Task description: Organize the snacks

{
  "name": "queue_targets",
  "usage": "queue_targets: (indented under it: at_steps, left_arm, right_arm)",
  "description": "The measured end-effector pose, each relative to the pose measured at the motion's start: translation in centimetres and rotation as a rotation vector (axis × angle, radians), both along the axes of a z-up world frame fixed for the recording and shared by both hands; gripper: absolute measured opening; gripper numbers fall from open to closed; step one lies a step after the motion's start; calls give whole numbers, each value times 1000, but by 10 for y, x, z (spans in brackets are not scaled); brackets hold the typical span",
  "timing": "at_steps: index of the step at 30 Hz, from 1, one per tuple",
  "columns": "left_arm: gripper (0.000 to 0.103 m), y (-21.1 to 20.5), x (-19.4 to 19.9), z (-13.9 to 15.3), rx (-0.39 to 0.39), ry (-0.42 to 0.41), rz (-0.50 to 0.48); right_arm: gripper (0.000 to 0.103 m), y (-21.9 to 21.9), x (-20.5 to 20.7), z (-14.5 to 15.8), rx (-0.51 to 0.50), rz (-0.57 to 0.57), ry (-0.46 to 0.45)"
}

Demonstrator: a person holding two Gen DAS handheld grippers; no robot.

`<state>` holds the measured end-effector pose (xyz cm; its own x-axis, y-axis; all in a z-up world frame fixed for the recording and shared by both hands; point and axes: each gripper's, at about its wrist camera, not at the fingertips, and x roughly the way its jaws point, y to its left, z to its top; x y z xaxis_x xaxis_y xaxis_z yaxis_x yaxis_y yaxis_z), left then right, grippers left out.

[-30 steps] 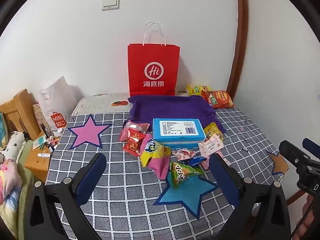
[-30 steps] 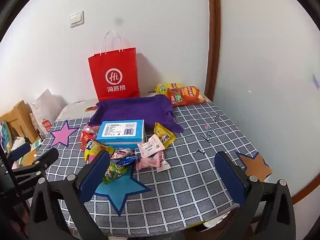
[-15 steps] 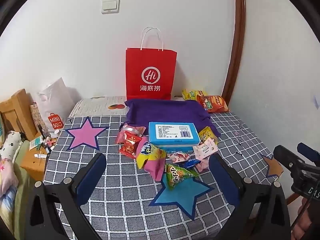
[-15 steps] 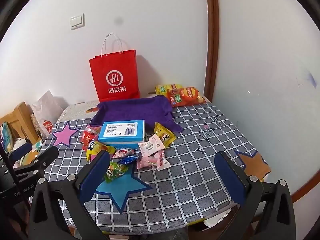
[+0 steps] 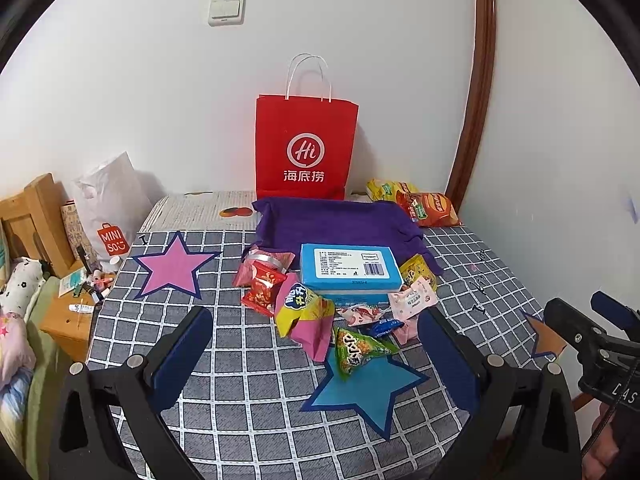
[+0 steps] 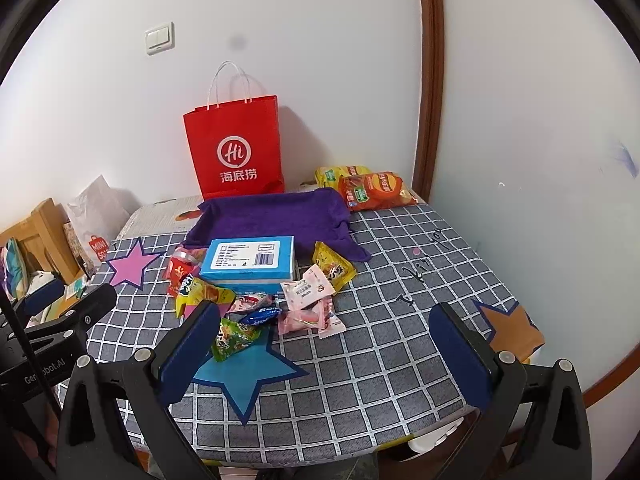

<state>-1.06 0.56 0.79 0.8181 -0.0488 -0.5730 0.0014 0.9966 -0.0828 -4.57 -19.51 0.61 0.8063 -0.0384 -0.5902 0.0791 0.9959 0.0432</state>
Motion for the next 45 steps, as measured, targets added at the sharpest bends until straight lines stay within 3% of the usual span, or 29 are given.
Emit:
queue_targets:
  at_steps: [45]
  left_arm:
    - [102,3,-2,0,5,-4,0]
  right_arm:
    - [103,2,-3,-1,38,6,-6]
